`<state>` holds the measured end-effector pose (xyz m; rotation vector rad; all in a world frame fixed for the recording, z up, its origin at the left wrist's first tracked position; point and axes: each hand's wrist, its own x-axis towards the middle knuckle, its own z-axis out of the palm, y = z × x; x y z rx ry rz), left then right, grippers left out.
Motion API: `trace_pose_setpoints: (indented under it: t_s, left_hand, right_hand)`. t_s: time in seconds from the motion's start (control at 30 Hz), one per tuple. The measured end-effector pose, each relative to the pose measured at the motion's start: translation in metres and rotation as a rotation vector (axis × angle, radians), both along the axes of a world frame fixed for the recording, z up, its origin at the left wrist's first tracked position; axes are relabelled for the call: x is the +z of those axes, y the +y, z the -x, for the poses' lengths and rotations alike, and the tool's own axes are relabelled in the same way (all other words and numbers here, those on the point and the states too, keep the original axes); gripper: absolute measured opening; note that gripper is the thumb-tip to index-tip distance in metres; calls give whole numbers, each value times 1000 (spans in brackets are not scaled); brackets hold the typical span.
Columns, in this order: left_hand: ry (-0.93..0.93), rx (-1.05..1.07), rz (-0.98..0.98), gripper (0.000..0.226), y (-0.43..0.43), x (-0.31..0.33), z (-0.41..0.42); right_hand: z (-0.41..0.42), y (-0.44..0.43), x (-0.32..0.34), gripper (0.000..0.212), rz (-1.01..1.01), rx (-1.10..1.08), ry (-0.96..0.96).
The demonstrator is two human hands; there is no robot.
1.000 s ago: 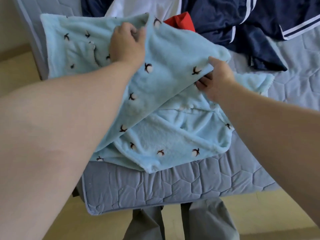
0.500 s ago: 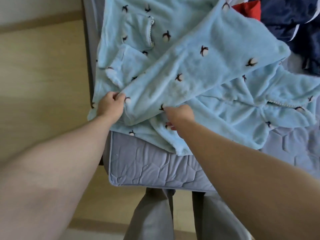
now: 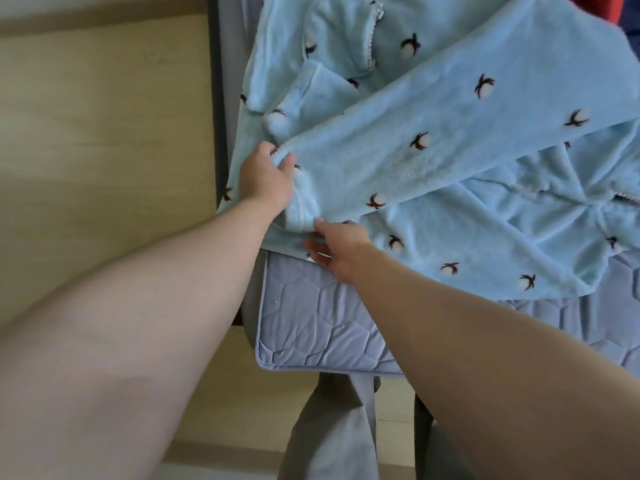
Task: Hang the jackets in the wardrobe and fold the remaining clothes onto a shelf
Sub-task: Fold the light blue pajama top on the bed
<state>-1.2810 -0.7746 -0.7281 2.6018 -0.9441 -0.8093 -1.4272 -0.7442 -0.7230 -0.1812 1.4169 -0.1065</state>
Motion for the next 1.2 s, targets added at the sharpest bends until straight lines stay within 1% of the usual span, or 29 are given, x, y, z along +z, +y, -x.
trace_pose_setpoints:
  t_s: [0.03,0.1,0.13,0.17,0.27,0.33,0.37,0.47,0.5,0.57,0.67,0.7,0.77,0.83,0.87,0.93,1.03,1.1,1.2]
  left_hand:
    - [36,-1,-51,38,0,-2,-1]
    - [66,17,-109,44,2,-2,1]
    - [32,19,-98,47,3,0,5]
    - [-41,8,-77,48,6,5,10]
    - [-273,-107,-13,42,19,27,40]
    - [-295,-253,7,37,27,41,71]
    - [-261,-341,3,35,31,48,90]
    - [-81,-618,-33,26,38,66,155]
    - [-28,-696,-51,24,38,70,178]
    - [59,-805,-96,23,38,74,227]
    - [140,-875,-137,25,31,67,298]
    - [155,-874,-142,24,28,62,320]
    - [186,-836,-149,22,23,52,361]
    - [196,-784,-147,19,17,42,401]
    - [174,-770,-153,20,14,37,419]
    - [69,-785,-202,32,9,26,450]
    - [-89,-823,-324,51,2,9,483]
    - [-145,-800,-400,56,-2,-2,497]
    - [-203,-771,-466,56,-9,-14,506]
  right_hand:
    - [-1,-1,-2,4,24,56,61]
    - [3,-4,-4,7,58,190,149]
    - [8,-5,-3,9,58,247,163]
    - [15,-7,0,11,48,283,166]
    - [49,-16,16,15,18,249,221]
    - [84,-25,29,15,43,200,290]
    - [104,-31,35,14,69,171,327]
    - [171,-52,47,15,146,43,469]
    - [194,-60,49,18,171,5,529]
    - [244,-78,48,31,228,-25,664]
    - [319,-103,39,40,324,-36,890]
    - [343,-111,33,44,327,-37,979]
    - [385,-126,24,51,262,-30,1121]
    - [421,-138,17,58,215,0,1148]
    - [436,-143,13,61,233,41,1146]
    - [457,-154,8,63,385,173,1117]
    - [465,-181,1,60,701,397,1006]
    - [458,-206,-4,56,869,529,943]
    - [439,-245,-11,54,1011,787,884]
